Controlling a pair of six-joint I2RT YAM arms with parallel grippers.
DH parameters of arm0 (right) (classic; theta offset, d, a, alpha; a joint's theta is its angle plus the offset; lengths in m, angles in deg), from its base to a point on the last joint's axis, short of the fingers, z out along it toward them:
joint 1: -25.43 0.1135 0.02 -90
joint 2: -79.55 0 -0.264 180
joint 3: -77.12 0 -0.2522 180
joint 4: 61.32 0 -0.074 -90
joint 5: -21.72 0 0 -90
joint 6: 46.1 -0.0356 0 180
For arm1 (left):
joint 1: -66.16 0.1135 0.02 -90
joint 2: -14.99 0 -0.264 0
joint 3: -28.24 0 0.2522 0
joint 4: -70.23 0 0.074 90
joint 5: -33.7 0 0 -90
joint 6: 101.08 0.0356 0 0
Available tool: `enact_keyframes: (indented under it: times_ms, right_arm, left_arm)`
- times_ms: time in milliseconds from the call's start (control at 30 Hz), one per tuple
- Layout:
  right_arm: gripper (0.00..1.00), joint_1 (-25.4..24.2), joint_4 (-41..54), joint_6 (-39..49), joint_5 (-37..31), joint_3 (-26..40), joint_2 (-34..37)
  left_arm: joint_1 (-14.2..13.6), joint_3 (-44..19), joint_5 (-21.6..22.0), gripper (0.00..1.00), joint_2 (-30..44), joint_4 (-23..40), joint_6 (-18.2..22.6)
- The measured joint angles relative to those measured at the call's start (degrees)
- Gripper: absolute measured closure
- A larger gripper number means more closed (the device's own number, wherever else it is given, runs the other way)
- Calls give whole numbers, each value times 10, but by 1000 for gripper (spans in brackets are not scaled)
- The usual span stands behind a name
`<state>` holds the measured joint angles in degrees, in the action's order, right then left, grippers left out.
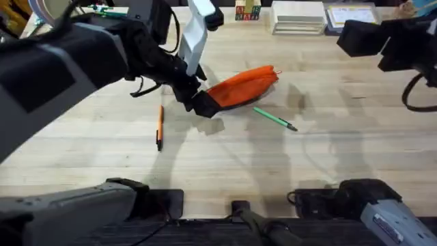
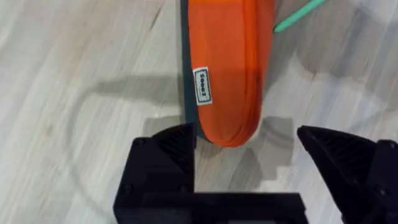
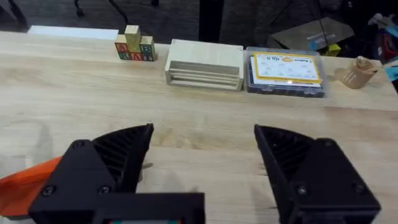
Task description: Unzip the bag, pick up the pens from the table one at a time and place them inside, then zip the bag closed.
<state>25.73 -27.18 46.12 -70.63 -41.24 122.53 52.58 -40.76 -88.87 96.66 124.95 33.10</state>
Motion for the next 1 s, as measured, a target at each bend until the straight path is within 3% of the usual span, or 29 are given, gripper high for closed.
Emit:
enact_keyframes:
  times_ms: [200,500,533,600,633,833,1000]
  right_arm:
    - [4,0,0,0,0,0,0]
    - [4,0,0,0,0,0,0]
    - [4,0,0,0,0,0,0]
    - [4,0,0,0,0,0,0]
    - [4,0,0,0,0,0,0]
    - [4,0,0,0,0,0,0]
    - [4,-1,10,0,40,0,0]
  left_arm:
    - [0,0,-2,7,51,-14,0]
    - [0,0,-22,8,61,-41,0]
    - [0,0,-22,364,61,-40,-1]
    - [0,0,-22,605,61,-41,1]
    - [0,0,-19,925,62,-44,3]
    - [0,0,-19,956,64,-45,2]
    - [0,0,-19,960,64,-45,2]
